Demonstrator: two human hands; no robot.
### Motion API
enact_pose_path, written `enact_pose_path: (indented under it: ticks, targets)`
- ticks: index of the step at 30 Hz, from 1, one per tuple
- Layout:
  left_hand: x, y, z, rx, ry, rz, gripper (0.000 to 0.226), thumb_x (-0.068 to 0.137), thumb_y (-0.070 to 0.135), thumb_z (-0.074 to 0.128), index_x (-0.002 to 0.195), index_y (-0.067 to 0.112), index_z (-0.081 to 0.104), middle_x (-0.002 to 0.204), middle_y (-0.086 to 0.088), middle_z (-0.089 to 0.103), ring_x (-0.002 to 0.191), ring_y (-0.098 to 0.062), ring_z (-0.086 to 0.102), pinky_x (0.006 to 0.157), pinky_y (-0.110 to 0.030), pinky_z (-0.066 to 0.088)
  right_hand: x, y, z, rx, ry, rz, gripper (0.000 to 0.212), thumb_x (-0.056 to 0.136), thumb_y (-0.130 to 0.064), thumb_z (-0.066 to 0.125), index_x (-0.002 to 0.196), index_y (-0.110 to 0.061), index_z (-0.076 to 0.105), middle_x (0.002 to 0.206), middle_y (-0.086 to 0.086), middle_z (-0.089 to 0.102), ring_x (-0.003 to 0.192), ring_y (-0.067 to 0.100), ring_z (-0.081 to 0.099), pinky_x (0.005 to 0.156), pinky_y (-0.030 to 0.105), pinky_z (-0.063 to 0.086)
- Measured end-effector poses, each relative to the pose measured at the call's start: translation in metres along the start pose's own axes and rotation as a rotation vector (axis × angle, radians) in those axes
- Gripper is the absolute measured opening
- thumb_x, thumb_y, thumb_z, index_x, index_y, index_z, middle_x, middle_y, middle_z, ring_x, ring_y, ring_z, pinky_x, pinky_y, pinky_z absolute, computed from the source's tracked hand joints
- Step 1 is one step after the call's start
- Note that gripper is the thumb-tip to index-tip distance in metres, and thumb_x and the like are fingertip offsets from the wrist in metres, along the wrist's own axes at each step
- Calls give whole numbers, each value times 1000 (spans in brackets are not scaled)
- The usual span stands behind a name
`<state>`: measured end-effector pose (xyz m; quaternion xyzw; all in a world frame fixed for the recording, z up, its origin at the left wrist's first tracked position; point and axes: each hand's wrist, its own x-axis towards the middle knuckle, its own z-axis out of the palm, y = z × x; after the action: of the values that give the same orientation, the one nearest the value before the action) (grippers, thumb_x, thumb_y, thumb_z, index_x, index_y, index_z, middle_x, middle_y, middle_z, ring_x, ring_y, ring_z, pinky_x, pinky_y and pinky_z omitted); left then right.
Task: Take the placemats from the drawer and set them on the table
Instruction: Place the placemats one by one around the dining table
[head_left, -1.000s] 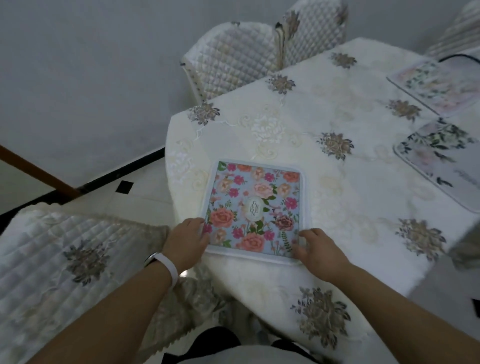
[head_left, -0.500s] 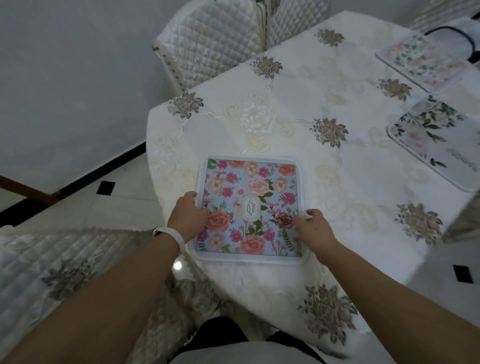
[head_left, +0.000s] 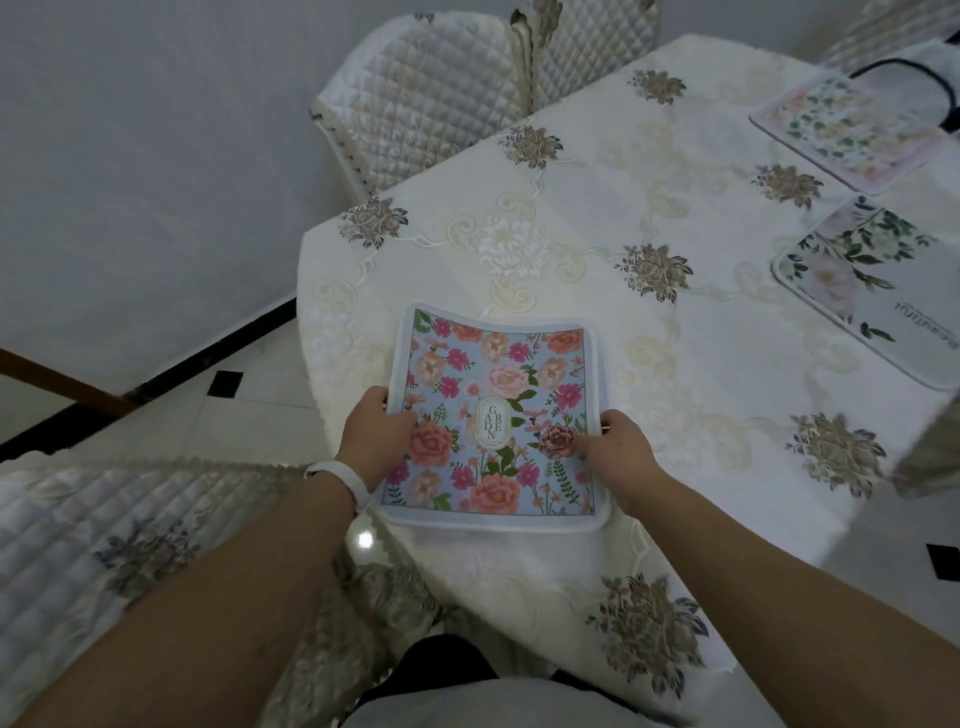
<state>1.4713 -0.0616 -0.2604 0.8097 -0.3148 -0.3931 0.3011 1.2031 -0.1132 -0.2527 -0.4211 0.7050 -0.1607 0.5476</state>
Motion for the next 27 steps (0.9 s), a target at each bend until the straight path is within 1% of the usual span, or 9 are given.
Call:
enact_pose_path:
  ticks: [3, 6, 8, 12, 15, 19, 23, 24, 27]
  targets:
    - [-16, 4, -5, -24, 31, 23, 8, 92, 17, 60, 98, 14, 56, 88, -2, 63, 77, -19, 64, 55, -26, 48, -8, -8, -5, -23, -3, -63, 19, 91, -14, 65, 107, -13, 56, 94, 1, 66, 80, 19, 68, 54, 26, 53]
    - [-36, 5, -11, -50, 82, 34, 7, 93, 16, 59, 99, 14, 56, 88, -1, 62, 75, -14, 61, 54, -23, 45, -16, -14, -9, -37, -27, -126, 18, 90, -15, 65, 106, -14, 56, 93, 0, 65, 80, 18, 67, 56, 28, 55]
    - [-49, 4, -16, -73, 115, 49, 8, 93, 15, 60, 100, 13, 57, 89, -2, 63, 76, -14, 61, 56, -24, 46, -21, -17, -11, -44, -54, -169, 18, 90, -14, 65, 105, -16, 56, 94, 1, 67, 79, 18, 69, 58, 31, 57]
    - [-78, -3, -23, -80, 198, 34, 9, 92, 16, 61, 100, 15, 56, 89, -1, 62, 78, -16, 62, 58, -26, 48, -34, -15, -13, -72, -102, -223, 19, 90, -13, 65, 107, -14, 57, 95, 2, 67, 77, 18, 68, 56, 31, 56]
    - [-106, -11, -32, -100, 266, 6, 13, 93, 19, 61, 104, 16, 55, 93, -2, 62, 82, -20, 65, 64, -33, 54, -46, -11, -12, -93, -154, -265, 21, 90, -13, 65, 109, -13, 56, 96, 3, 67, 79, 20, 69, 56, 31, 57]
    - [-146, -29, -52, -144, 364, -31, 17, 93, 21, 61, 108, 15, 55, 97, -4, 64, 82, -21, 66, 65, -36, 57, -66, -12, -1, -128, -254, -335, 19, 90, -13, 63, 109, -11, 57, 96, 4, 68, 77, 18, 69, 52, 27, 55]
    - [-191, -50, -81, -255, 464, -52, 20, 93, 18, 62, 113, 16, 60, 102, -4, 68, 86, -22, 69, 70, -39, 60, -95, -20, 25, -162, -372, -402, 14, 92, -13, 62, 104, -15, 55, 91, 1, 67, 73, 15, 69, 51, 26, 55]
    - [-203, -53, -88, -289, 497, -59, 20, 94, 17, 62, 113, 16, 61, 102, -4, 69, 86, -21, 69, 69, -38, 60, -102, -22, 33, -176, -399, -419, 14, 93, -14, 62, 105, -15, 56, 92, 1, 68, 73, 16, 70, 52, 28, 57]
    - [-235, -62, -112, -352, 605, -65, 21, 94, 16, 61, 115, 15, 58, 100, -1, 67, 84, -17, 68, 61, -27, 56, -125, -30, 60, -206, -462, -464, 17, 92, -14, 62, 108, -13, 58, 95, 4, 71, 77, 21, 72, 64, 39, 62]
